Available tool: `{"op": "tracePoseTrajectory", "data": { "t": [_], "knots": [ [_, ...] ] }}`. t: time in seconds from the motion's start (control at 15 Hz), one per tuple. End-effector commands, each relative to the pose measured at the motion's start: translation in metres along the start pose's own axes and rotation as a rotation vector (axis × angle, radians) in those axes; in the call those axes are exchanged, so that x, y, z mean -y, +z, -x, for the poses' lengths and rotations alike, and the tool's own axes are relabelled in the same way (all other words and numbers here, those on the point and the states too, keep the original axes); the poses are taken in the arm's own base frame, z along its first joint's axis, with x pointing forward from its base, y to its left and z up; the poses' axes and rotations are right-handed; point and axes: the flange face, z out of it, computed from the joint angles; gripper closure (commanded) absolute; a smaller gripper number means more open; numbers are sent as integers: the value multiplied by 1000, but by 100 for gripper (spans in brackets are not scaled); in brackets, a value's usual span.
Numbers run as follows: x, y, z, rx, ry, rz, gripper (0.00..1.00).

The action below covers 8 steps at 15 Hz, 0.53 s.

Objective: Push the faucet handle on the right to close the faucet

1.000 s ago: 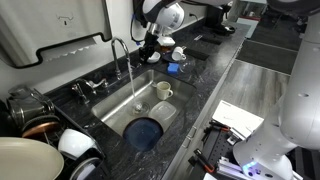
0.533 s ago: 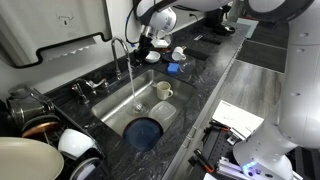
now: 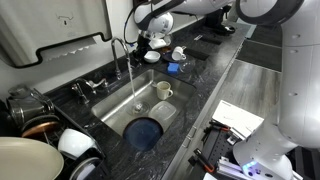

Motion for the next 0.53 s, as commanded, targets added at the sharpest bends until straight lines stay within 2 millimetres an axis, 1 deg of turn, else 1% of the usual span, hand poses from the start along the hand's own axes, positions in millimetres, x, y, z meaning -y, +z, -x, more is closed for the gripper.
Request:
{"op": "tracePoseTrajectory", "data": {
  "t": [0.0,0.2,0.47],
  "knots": [
    [-6,9,-4,33,7,58,100],
    [-9,17,-2,75,23,97,100],
    [-14,19,-7,-17,50,167,100]
  ]
}}
